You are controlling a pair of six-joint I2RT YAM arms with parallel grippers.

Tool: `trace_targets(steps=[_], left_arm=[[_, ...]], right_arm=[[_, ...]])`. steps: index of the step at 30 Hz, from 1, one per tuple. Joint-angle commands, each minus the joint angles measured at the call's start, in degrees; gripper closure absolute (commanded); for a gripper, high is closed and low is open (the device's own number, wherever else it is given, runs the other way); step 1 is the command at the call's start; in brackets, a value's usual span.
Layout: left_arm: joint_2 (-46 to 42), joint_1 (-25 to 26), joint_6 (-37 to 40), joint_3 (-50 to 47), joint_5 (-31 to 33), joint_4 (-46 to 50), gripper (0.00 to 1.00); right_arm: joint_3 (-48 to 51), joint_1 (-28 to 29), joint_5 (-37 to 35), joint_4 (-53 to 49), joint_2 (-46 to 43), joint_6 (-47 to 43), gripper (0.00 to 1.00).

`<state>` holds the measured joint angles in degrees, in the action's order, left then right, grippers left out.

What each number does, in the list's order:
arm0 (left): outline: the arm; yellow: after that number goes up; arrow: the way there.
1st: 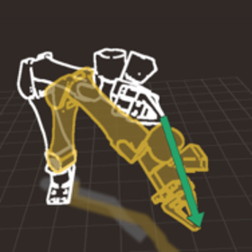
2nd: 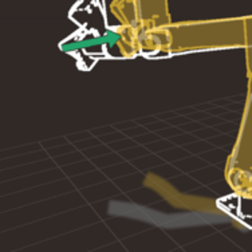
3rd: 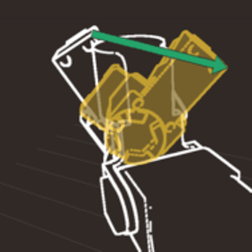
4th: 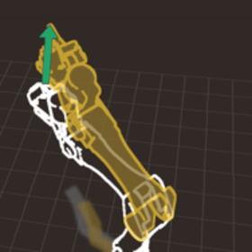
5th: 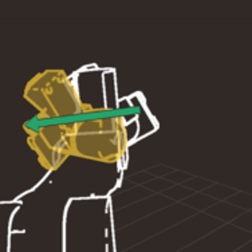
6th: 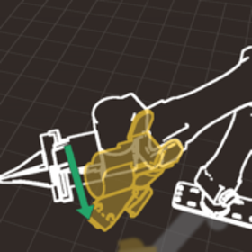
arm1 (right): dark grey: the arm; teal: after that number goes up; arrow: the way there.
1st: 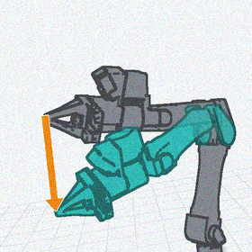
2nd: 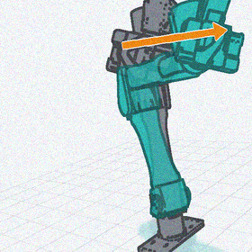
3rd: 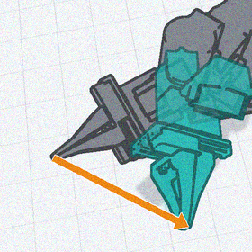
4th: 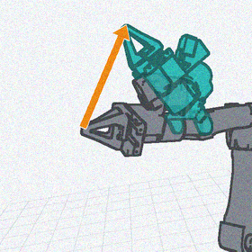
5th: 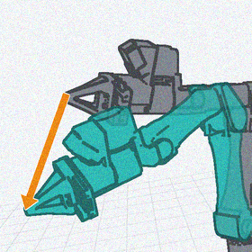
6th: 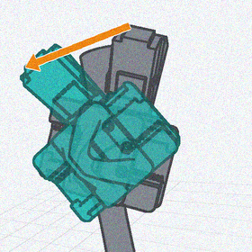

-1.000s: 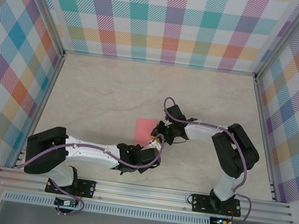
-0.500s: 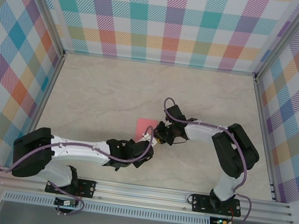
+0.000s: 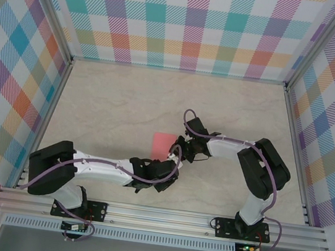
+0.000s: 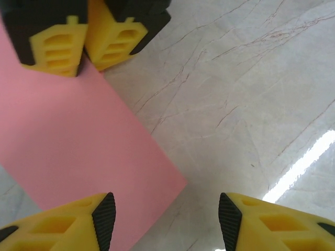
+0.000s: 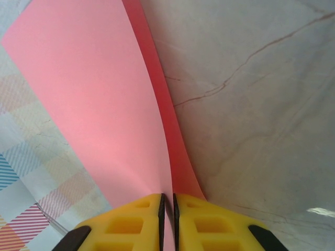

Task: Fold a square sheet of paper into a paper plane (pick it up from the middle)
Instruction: Third fold the triangle at the center of the table.

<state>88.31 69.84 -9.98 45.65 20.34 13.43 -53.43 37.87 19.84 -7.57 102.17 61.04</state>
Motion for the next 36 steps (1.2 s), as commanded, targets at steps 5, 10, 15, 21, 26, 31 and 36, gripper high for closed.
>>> trace_targets(steps=[5, 10, 15, 21, 26, 31, 36], left_arm=[[1.85, 0.81, 0.05, 2.69, 8.26, 0.81, 0.62], [-0.53, 0.78, 0.05, 0.97, 8.51, 0.81, 0.87], [-2.68, 0.51, -0.21, -0.21, 7.61, 0.63, 1.00], [-4.88, -2.41, -0.72, -0.56, 0.02, 0.33, 1.00], [-8.33, -8.36, -2.27, -2.34, -13.18, -1.74, 1.00], [-10.04, -15.48, -3.89, -4.56, -25.08, -3.85, 1.00], [-9.21, -21.91, -4.41, -5.69, -35.18, -4.59, 1.00]], right_arm=[[-0.54, 0.04, 0.75, 0.00, -1.91, -0.28, 0.85], [-0.61, 0.01, 0.62, -0.28, -1.81, -0.39, 0.85], [-0.53, 0.02, 0.72, 0.07, -1.85, -0.22, 0.85], [-0.66, -0.07, -1.46, -3.04, -4.08, -1.76, 0.76], [-2.17, -0.29, -7.71, -11.39, -7.38, -4.66, 0.62], [-2.38, -0.34, -9.00, -12.15, -8.81, -5.92, 0.69], [-3.79, -0.32, -6.90, -9.36, -8.10, -7.45, 0.81]])
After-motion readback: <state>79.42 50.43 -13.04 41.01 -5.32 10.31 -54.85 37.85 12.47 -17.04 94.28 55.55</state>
